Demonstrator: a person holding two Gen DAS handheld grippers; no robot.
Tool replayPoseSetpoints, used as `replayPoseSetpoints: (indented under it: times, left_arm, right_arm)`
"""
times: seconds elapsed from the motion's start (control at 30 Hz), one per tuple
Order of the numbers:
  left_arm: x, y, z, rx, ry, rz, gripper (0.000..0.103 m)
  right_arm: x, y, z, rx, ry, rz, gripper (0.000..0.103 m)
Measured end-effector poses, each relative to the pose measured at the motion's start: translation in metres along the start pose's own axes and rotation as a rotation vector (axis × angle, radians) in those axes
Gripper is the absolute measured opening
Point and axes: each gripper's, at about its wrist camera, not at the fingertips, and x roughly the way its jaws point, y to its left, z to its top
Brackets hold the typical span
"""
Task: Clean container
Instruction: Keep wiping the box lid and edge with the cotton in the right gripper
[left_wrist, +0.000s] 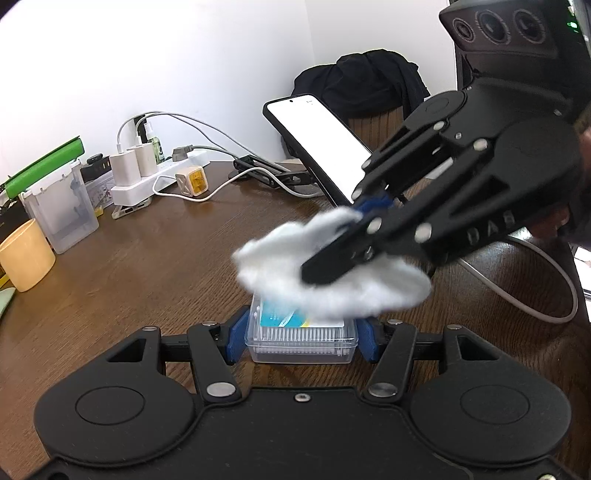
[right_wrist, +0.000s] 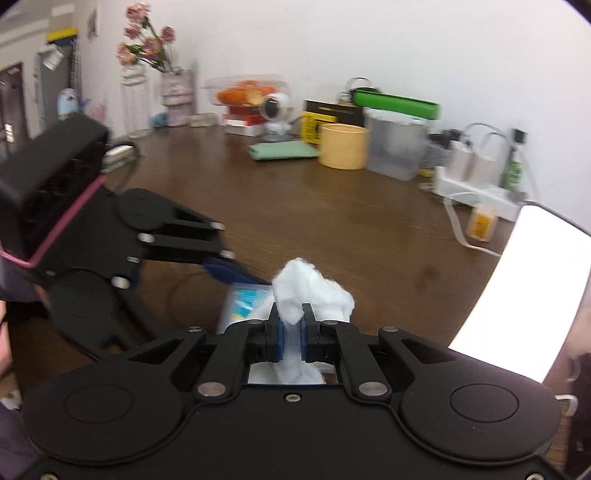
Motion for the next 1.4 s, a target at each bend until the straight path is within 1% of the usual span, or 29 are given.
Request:
replayPoseSetpoints:
  times: [0.03,0.13,0.17,0.3,0.43,0.53,0.6,0.67,0.77,0.83,0.9,1.0,1.07,1.1,1.23,1.27,1.33,1.4]
  left_arm:
    - [0.0,0.0,0.0,-0.001,0.0,0.0,0.057]
    - [0.001,0.001,0.0,-0.004,0.001,0.0,0.057]
    - [0.001,0.001,0.0,-0.005,0.002,-0.001,0.057]
    - [0.001,0.0,0.0,0.0,0.0,0.003,0.057]
    - [0.001,0.0,0.001,0.001,0.0,0.003,0.057]
    - [0.001,0.001,0.001,-0.003,0.001,0.001,0.057]
    - [0.002,0.001,0.001,-0.005,0.001,0.0,0.057]
    - [0.001,0.001,0.001,-0.004,0.001,0.002,0.057]
    - [0.001,0.001,0.001,-0.005,0.001,0.005,0.057]
    - [0.002,0.001,0.001,-0.003,0.001,0.006,0.057]
    - [0.002,0.0,0.001,-0.002,0.0,0.007,0.057]
    - [0.001,0.0,0.0,-0.003,-0.001,0.005,0.057]
    - [0.001,0.0,0.0,-0.005,-0.001,0.004,0.057]
    - [0.001,0.0,0.001,-0.005,-0.001,0.004,0.057]
    - [0.001,0.0,0.0,-0.009,0.0,0.003,0.057]
    - [0.001,0.0,0.0,-0.008,0.0,0.006,0.057]
    - [0.001,-0.001,0.0,-0.007,0.0,0.009,0.057]
    - [0.0,-0.001,0.0,-0.004,0.0,0.011,0.057]
  right_arm:
    - [0.002,0.004,0.001,-0.004,-0.007,0.005,0.008]
    - [0.009,0.005,0.004,-0.008,-0.029,-0.018,0.009]
    - [0.011,0.004,0.005,-0.007,-0.033,-0.032,0.009]
    - [0.01,-0.003,0.005,-0.03,-0.025,-0.135,0.009]
    - [0.001,-0.008,-0.001,-0.033,0.0,-0.178,0.009]
    - [-0.006,-0.003,-0.004,-0.035,0.015,-0.14,0.008]
    - [-0.007,0.003,-0.003,-0.028,0.011,-0.074,0.008]
    - [-0.004,0.009,-0.001,-0.03,0.002,-0.038,0.008]
    - [0.005,0.014,0.003,-0.047,-0.021,-0.06,0.008]
    - [0.01,0.011,0.005,-0.056,-0.029,-0.118,0.008]
    - [0.01,0.006,0.005,-0.067,-0.024,-0.173,0.008]
    - [0.003,-0.001,0.001,-0.068,0.0,-0.2,0.008]
    - [-0.003,-0.002,-0.003,-0.066,0.014,-0.201,0.008]
    - [-0.005,0.0,-0.004,-0.063,0.017,-0.188,0.008]
    - [-0.005,0.015,-0.003,-0.058,0.0,-0.095,0.008]
    - [-0.002,0.018,-0.001,-0.061,-0.009,-0.086,0.008]
    - [0.005,0.02,0.003,-0.066,-0.025,-0.099,0.008]
    - [0.011,0.017,0.006,-0.072,-0.035,-0.138,0.008]
